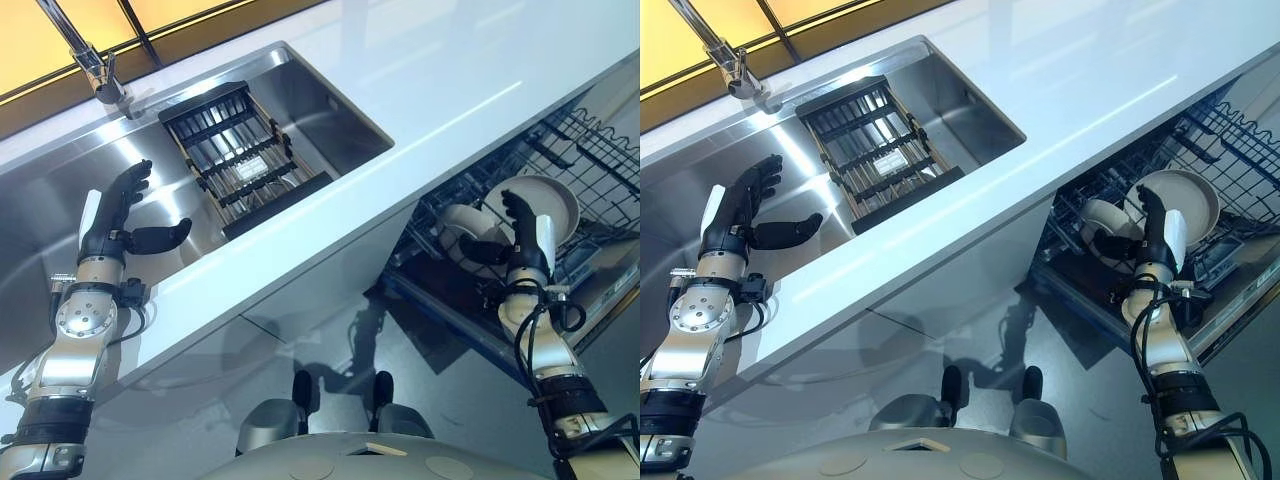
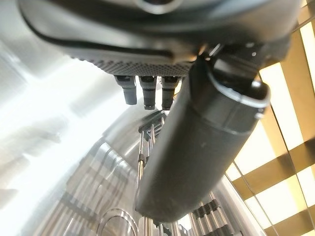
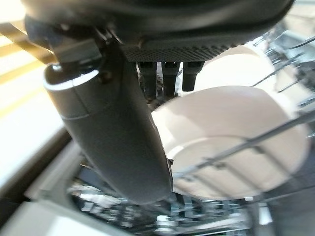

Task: Pick up plates and place into dishwasher.

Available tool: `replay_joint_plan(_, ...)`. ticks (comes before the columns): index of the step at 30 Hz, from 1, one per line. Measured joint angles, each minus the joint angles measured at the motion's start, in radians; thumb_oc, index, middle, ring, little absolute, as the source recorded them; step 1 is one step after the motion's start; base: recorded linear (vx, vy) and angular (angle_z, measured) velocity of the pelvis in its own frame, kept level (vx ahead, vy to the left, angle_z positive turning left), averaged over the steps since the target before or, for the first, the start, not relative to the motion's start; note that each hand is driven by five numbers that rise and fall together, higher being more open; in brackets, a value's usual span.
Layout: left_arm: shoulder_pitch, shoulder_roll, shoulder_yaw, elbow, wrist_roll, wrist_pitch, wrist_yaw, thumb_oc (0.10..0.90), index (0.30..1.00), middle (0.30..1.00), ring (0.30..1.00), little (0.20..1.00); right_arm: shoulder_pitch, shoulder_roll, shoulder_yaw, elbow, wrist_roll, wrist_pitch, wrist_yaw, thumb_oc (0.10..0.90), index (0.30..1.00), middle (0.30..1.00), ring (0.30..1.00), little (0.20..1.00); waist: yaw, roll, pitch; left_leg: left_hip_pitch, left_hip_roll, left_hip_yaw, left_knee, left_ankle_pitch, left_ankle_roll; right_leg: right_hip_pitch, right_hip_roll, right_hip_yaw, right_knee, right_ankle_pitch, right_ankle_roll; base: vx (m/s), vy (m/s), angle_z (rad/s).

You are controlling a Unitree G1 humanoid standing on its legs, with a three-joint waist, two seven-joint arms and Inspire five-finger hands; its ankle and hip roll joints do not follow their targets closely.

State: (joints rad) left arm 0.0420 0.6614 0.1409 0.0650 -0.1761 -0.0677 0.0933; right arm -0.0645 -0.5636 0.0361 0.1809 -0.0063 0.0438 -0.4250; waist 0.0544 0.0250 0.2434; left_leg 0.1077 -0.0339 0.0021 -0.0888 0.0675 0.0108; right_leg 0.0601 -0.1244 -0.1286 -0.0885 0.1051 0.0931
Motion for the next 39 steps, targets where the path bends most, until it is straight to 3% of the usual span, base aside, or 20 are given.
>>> replay_joint_plan(7, 0.031, -0.003, 0.017, -0.02, 0.0, 0.0, -0.004, 0.8, 0.9, 0.9, 0.9, 0.9, 0.074, 0.018, -0.115, -0.132, 0.074, -0.053, 0.025, 0.8, 0.9, 0.9, 0.9, 0.9, -0.019, -0.003, 0.002, 0.009, 0.0, 0.022, 0.0, -0.006, 0.001, -0.001, 0.002, 0.016, 0.0, 0.0, 0.0, -0.03, -0.011, -0.08)
replay_joint_plan(15, 0.071, -0.02, 0.063, -0.023, 0.0, 0.0, -0.013, 0.8, 0.9, 0.9, 0.9, 0.9, 0.133, 0.044, -0.194, -0.146, 0.265, -0.081, 0.044, 0.8, 0.9, 0.9, 0.9, 0.9, -0.042, -0.005, 0.003, 0.021, 0.003, 0.046, 0.0, -0.012, 0.0, 0.0, 0.005, 0.04, 0.0, 0.0, 0.001, -0.03, -0.01, -0.1)
replay_joint_plan(21, 0.072, -0.02, 0.065, -0.022, -0.001, 0.0, -0.013, 0.8, 0.9, 0.9, 0.9, 0.9, 0.135, 0.084, -0.238, -0.147, 0.347, -0.146, -0.019, 0.8, 0.9, 0.9, 0.9, 0.9, -0.06, -0.007, 0.002, 0.024, 0.004, 0.051, 0.0, -0.012, 0.0, 0.0, 0.006, 0.044, 0.0, -0.002, 0.004, -0.01, -0.009, -0.01)
replay_joint_plan(22, 0.073, -0.02, 0.066, -0.022, -0.001, -0.001, -0.013, 0.8, 0.9, 0.9, 0.9, 0.9, 0.137, 0.094, -0.252, -0.147, 0.379, -0.155, -0.027, 0.652, 0.773, 0.773, 0.773, 0.752, -0.06, -0.008, 0.002, 0.024, 0.005, 0.052, 0.0, -0.012, 0.0, 0.0, 0.007, 0.044, 0.0, -0.001, 0.003, -0.01, -0.03, -0.03)
replay_joint_plan(23, 0.073, -0.02, 0.068, -0.021, -0.001, -0.002, -0.013, 0.8, 0.9, 0.9, 0.9, 0.9, 0.137, 0.109, -0.268, -0.145, 0.41, -0.162, -0.03, 0.1, 0.3, 0.3, 0.3, 0.2, -0.06, -0.009, 0.001, 0.025, 0.007, 0.054, 0.0, -0.013, -0.001, 0.0, 0.008, 0.044, 0.0, 0.0, 0.001, -0.01, -0.025, -0.05)
replay_joint_plan(27, 0.073, -0.02, 0.084, -0.019, -0.002, -0.002, -0.013, 0.8, 0.9, 0.9, 0.9, 0.9, 0.138, 0.153, -0.277, -0.102, 0.499, -0.178, -0.045, 0.1, 0.3, 0.3, 0.3, 0.2, -0.059, -0.02, -0.006, 0.028, 0.017, 0.06, 0.0, -0.015, -0.008, 0.001, 0.02, 0.047, 0.0, 0.003, -0.003, -0.01, -0.027, -0.05)
replay_joint_plan(30, 0.072, -0.02, 0.084, -0.013, -0.014, -0.002, -0.014, 0.8, 0.9, 0.9, 0.9, 0.9, 0.132, 0.154, -0.276, -0.027, 0.507, -0.178, -0.078, 0.1, 0.3, 0.3, 0.3, 0.2, -0.058, -0.021, -0.008, 0.03, 0.018, 0.06, 0.001, -0.014, -0.009, 0.003, 0.02, 0.047, 0.0, 0.004, -0.004, -0.03, -0.035, -0.01)
replay_joint_plan(39, 0.072, -0.019, 0.067, 0.001, -0.019, -0.002, -0.012, 0.8, 0.9, 0.9, 0.9, 0.9, 0.121, 0.161, -0.27, 0.218, 0.705, -0.163, -0.09, 0.1, 0.3, 0.3, 0.3, 0.2, -0.055, -0.023, -0.016, 0.044, 0.018, 0.057, 0.0, -0.014, -0.01, 0.018, 0.019, 0.038, 0.0, 0.003, -0.003, 0.01, -0.019, 0.01)
